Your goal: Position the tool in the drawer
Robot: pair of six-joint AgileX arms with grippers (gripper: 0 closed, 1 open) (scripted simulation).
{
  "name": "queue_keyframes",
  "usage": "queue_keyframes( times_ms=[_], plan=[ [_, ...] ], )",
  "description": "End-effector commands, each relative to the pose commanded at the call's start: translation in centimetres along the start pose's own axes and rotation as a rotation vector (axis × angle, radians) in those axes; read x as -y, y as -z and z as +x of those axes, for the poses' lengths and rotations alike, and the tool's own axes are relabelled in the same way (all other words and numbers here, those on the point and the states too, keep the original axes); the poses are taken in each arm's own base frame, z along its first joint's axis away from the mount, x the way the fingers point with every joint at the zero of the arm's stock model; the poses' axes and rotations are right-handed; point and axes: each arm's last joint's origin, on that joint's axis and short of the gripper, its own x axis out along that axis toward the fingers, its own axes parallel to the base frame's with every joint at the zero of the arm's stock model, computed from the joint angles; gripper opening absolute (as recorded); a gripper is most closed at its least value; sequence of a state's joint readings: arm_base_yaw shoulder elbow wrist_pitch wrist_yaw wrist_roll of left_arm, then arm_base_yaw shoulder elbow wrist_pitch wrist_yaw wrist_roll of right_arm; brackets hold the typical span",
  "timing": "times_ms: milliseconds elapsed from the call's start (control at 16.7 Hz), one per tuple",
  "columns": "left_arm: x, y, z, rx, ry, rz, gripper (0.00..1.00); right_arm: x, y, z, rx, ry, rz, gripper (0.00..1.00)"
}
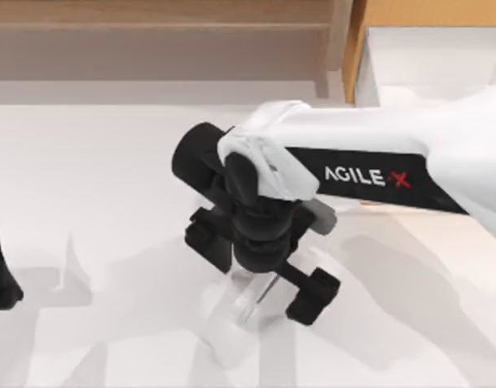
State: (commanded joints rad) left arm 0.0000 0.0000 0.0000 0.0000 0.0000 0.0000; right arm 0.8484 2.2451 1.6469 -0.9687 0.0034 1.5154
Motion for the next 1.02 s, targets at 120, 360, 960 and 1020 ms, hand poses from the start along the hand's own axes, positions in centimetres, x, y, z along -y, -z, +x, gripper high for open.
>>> queue_keyframes(
  times_ms=[120,360,960,1020],
  plan=[
    [0.0,0.0,0.0,0.0,0.0,0.0,1.0,0.0,0.0,0.0,0.0,0.0,0.0,0.92],
    [0.0,0.0,0.0,0.0,0.0,0.0,1.0,0.0,0.0,0.0,0.0,0.0,0.0,0.62],
    [0.0,0.0,0.0,0.0,0.0,0.0,1.0,0.0,0.0,0.0,0.0,0.0,0.0,0.0],
    [0.0,0.0,0.0,0.0,0.0,0.0,1.0,0.0,0.0,0.0,0.0,0.0,0.0,0.0]
  ],
)
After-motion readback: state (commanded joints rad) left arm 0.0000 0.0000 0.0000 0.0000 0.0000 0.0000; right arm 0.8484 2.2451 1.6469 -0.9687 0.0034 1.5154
